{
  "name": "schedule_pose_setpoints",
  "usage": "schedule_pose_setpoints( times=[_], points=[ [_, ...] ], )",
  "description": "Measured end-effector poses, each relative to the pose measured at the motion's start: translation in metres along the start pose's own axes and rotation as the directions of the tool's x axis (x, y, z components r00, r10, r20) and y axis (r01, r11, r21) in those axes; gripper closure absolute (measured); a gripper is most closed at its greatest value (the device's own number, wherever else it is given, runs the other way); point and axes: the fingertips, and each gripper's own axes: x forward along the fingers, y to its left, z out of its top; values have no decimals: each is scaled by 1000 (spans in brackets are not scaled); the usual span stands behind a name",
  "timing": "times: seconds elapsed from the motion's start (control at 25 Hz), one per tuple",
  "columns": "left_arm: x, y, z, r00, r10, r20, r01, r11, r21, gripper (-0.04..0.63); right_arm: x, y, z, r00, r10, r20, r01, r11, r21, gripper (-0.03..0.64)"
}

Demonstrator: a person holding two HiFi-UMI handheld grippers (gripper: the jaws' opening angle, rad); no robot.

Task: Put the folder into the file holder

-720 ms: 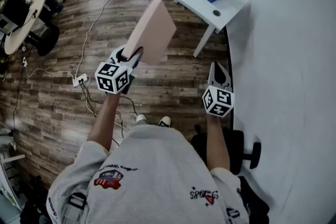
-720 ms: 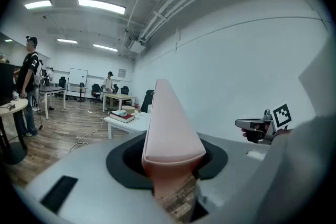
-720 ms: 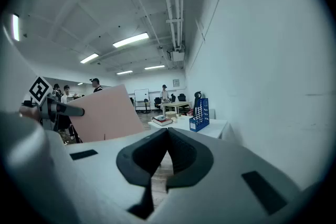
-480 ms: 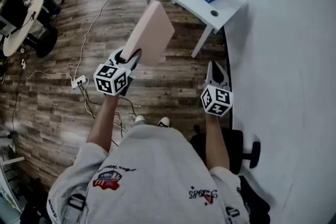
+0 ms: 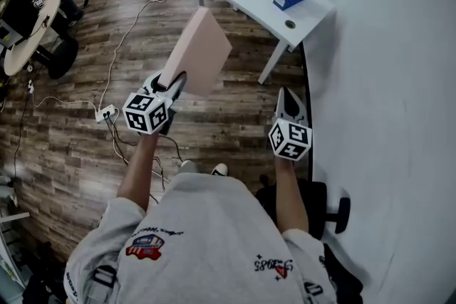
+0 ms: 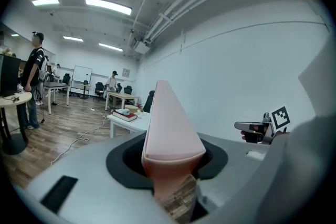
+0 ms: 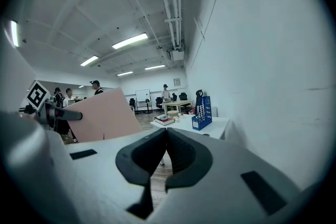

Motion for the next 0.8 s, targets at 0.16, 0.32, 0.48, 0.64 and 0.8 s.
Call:
schedule_pose_setpoints(
  times=[0.16, 0.32, 0.48, 0.64, 0.8],
  points=[
    [-5, -4, -4, 1000, -4, 27, 6, 998, -65, 442, -4, -4, -4, 1000, 1, -16, -2, 1000, -3, 614],
    [-1, 1, -6, 1000, 11, 19, -10, 997, -73, 442, -2, -8, -5, 1000, -2, -20, 2, 1000, 7, 615],
    [11, 4, 1, 1000, 7, 24, -5, 998, -59, 440, 8, -14, -1, 1000, -9, -22, 9, 1000, 6, 615],
    [30, 13, 4, 999, 2, 33, 0, 997, -73, 442, 26, -21, -1, 999, -24, -28, 24, 1000, 11, 615],
    [65, 34, 0, 1000, 17, 8, -17, 998, -65, 445, 55, -29, -10, 998, -38, -56, 38, 999, 4, 615]
  ],
)
